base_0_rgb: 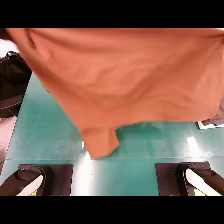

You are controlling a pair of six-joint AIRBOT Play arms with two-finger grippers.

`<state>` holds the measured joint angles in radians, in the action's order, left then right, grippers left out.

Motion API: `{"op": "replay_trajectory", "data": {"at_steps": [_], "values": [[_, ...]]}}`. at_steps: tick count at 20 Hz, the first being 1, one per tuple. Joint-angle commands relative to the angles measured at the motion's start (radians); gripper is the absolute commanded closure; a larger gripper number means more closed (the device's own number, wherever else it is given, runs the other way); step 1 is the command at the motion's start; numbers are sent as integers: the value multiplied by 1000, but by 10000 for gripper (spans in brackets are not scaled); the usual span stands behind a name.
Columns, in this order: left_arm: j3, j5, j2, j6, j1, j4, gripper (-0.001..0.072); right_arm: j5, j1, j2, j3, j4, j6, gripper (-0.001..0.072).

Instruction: Fold the shirts.

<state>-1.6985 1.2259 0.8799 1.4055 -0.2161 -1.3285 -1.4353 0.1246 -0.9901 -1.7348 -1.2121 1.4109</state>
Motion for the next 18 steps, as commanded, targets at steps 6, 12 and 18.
{"op": "replay_trajectory", "data": {"at_steps": [6,12,18], "values": [[192,-248,507,-48,1,-3,681,142,-117,-443,226,7,58,697],[190,-243,574,150,120,1,98,87,-82,-579,37,18,58,386],[499,-35,377,131,248,3,98,-14,-49,-409,214,98,-34,410]]}}
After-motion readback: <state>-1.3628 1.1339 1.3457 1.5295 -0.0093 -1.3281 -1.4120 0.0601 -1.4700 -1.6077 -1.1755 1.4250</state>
